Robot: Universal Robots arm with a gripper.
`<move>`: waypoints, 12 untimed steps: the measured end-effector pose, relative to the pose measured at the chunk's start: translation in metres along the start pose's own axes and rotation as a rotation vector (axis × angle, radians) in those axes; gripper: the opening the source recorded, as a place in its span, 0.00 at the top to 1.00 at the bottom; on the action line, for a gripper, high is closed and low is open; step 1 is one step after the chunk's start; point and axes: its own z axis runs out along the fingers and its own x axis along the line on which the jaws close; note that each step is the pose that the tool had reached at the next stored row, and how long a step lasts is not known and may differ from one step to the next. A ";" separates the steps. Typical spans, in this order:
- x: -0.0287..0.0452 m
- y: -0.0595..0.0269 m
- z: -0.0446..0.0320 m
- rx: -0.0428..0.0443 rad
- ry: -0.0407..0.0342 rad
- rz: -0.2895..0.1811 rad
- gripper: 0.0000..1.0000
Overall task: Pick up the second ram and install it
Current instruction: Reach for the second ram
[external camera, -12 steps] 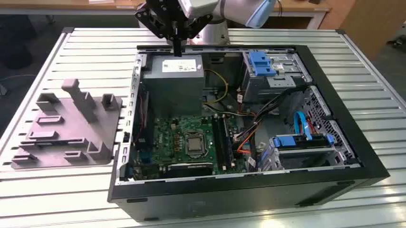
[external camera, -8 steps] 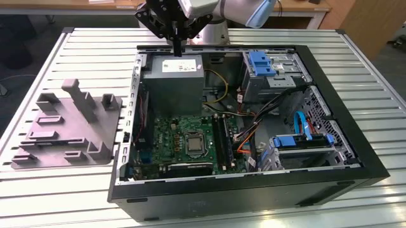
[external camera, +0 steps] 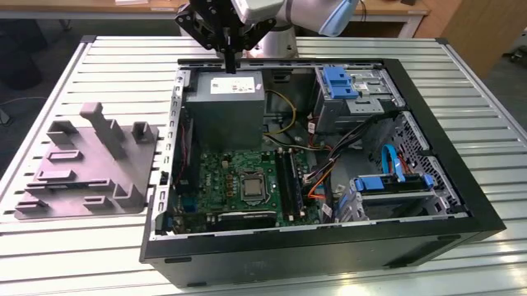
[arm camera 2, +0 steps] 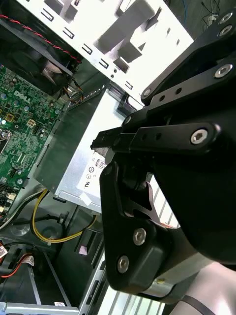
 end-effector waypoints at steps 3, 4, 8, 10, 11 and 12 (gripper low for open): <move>0.0029 -0.0002 -0.0001 0.0001 0.0000 0.000 0.90; 0.0045 -0.0003 -0.0001 0.0000 0.0000 0.000 0.90; 0.0120 -0.0009 -0.0003 0.0000 0.0001 0.000 0.90; 0.0168 -0.0012 -0.0004 0.0000 -0.0002 0.000 0.90; 0.0196 -0.0014 -0.0004 0.0000 -0.0002 0.000 0.90; 0.0228 -0.0016 -0.0005 0.0000 -0.0004 0.000 0.90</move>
